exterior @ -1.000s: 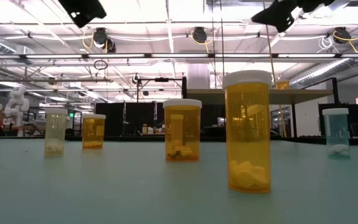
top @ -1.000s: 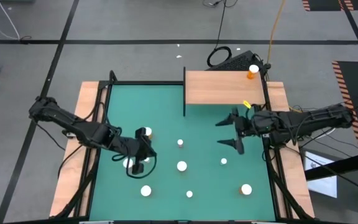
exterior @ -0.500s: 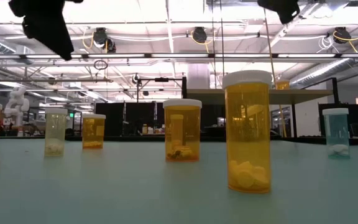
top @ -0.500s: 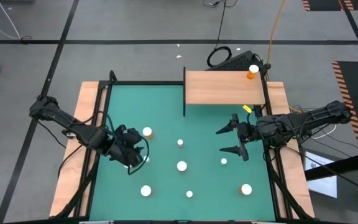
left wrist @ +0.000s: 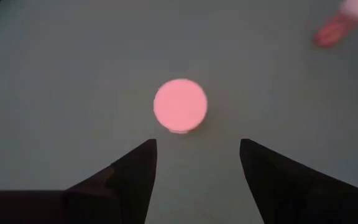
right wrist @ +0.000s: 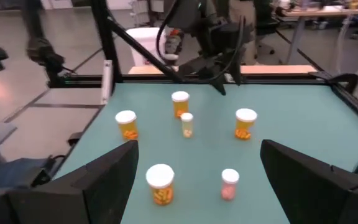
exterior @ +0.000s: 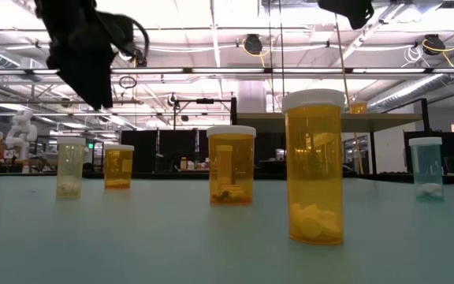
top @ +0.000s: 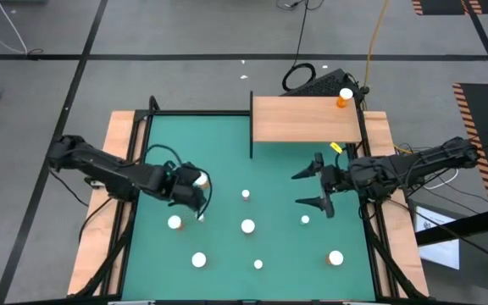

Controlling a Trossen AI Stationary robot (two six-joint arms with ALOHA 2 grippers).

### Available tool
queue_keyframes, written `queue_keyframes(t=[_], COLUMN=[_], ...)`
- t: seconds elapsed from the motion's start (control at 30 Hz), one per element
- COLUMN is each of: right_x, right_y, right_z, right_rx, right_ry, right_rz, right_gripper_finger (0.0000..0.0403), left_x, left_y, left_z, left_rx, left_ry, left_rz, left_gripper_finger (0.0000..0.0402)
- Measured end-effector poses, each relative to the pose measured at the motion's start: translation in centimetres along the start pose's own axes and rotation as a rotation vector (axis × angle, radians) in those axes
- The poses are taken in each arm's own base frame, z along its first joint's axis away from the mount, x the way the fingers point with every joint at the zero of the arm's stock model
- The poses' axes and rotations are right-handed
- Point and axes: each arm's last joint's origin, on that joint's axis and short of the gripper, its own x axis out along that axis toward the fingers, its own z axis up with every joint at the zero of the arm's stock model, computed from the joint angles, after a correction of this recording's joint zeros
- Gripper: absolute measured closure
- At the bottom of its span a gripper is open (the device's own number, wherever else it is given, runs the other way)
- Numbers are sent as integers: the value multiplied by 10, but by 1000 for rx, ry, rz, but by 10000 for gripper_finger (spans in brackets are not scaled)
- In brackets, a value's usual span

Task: Pick and place medicine bottles onto shelf by color
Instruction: Put the orange pill bottle on the shelf

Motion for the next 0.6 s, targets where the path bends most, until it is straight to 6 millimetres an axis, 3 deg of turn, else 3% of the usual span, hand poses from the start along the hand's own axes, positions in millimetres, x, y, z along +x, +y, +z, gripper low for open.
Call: queue_keyframes(t=[0.6], right_x=[5], right_y=[0], right_z=[-3], right_rx=[-15], right_ry=[25], right_rz=[-21], right_gripper_finger=[69], left_x=[57], left_y=[-2], left_z=[21], left_rx=[-22], left_ry=[180], left_rz=[70], left_gripper_finger=[166])
